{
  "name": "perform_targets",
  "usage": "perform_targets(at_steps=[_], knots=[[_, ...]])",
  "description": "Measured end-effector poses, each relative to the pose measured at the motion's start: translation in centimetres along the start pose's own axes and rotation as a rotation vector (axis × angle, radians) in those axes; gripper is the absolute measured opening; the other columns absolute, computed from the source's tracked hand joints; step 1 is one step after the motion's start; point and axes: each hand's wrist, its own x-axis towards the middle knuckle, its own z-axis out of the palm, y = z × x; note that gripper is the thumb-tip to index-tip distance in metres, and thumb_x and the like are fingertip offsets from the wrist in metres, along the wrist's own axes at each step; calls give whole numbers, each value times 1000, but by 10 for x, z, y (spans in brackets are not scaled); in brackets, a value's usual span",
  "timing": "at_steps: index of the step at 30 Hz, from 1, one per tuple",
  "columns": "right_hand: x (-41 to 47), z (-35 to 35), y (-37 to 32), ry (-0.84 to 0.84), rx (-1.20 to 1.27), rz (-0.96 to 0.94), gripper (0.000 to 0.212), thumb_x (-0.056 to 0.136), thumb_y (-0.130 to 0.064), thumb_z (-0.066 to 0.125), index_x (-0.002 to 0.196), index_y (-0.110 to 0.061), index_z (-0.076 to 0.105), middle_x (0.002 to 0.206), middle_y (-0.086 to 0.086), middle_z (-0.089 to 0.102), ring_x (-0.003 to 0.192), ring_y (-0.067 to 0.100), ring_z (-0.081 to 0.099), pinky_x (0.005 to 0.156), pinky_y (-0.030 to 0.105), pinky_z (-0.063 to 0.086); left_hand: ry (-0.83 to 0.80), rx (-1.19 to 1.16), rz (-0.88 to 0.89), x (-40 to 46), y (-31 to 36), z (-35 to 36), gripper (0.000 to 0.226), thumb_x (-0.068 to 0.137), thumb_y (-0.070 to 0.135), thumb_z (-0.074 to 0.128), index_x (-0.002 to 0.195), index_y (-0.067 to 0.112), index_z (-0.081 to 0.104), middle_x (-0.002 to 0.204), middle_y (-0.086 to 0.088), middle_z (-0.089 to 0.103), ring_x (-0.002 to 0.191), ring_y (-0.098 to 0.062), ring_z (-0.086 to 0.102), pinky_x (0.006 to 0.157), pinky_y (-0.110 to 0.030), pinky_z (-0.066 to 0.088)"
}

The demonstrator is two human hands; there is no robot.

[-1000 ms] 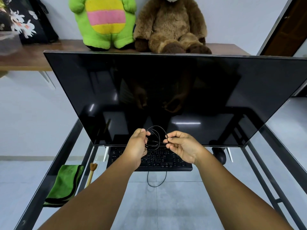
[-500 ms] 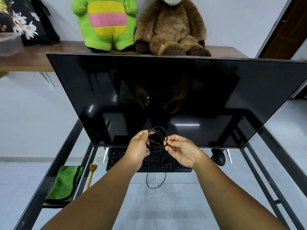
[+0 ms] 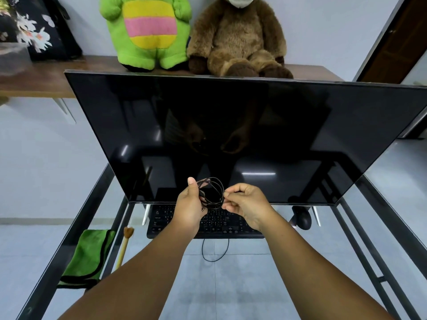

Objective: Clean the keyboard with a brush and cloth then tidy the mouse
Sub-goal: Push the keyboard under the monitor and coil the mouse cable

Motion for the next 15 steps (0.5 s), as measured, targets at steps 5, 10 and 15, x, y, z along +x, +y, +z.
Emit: perform_targets(at_steps=[5,10,15], knots=[[-3,4,-1,-41,40,22,14,88,-16,70,84,-2,69,72,12,68,64,19,68,55,22,55,42,88,35,4,-9,-4,69,85,72,29,95,16,67,86,-11,71,79,-24,68,68,-33,51],[-1,2,4,-25,-5,-3,9,83,-7,74,87,-4,67,80,14,71,64,13,65,58,21,55,50,147,45,2,-9,-1,46,90,62,43,86,20,64,80,-6,52,73,-21,51,68,-34,47],[0,-9,8,19,28,-12,9,83,-5,73,89,0,68,81,16,72,65,14,65,58,20,55,-4,114,48,4,-14,-5,28,87,30,70,113,21,67,82,4,64,62,-5,55,63,-22,48]])
